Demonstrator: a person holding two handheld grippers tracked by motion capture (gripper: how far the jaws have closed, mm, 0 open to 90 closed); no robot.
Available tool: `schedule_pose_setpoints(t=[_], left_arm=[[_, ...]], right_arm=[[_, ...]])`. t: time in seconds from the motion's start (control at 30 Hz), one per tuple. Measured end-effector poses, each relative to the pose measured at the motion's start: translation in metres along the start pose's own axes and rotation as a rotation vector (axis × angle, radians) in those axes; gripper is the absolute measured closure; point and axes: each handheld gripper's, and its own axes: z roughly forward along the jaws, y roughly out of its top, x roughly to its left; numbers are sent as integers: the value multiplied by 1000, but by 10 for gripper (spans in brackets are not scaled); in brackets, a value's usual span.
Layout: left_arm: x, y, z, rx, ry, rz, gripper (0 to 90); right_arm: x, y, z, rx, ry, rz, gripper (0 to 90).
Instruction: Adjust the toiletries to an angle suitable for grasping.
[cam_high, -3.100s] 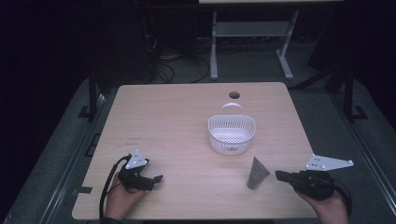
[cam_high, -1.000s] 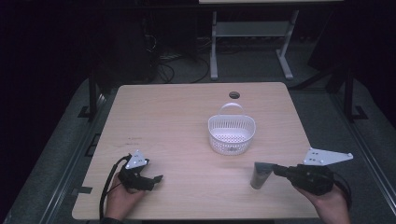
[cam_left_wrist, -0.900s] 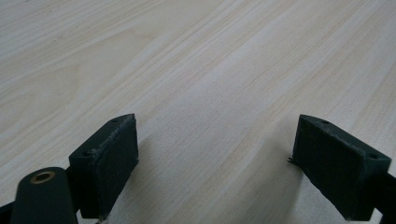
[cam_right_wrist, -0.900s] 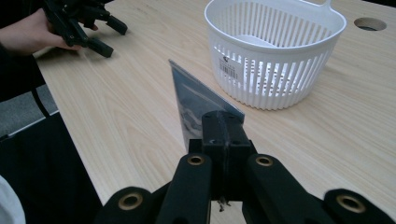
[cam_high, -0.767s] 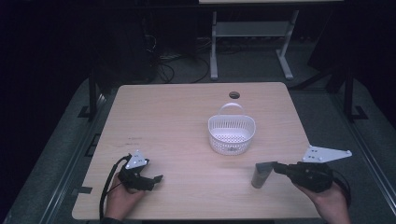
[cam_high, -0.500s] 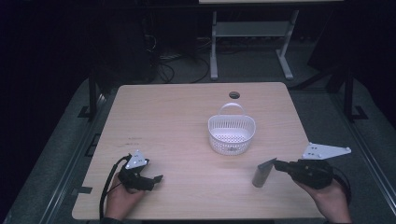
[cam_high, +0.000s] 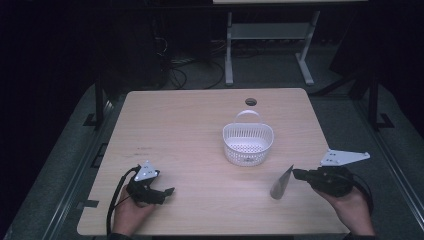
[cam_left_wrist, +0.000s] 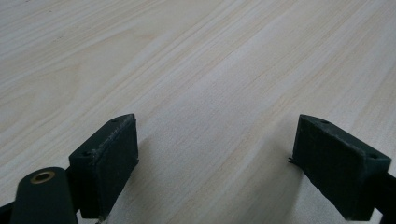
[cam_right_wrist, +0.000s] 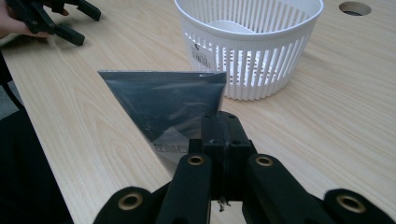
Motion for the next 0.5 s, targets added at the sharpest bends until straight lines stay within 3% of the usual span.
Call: schedule_pose_setpoints(t=[0.5], left_arm=[[0,0,0,0,0,0,134]], right_arm=[[-3,10,7,37,16,-31,899]])
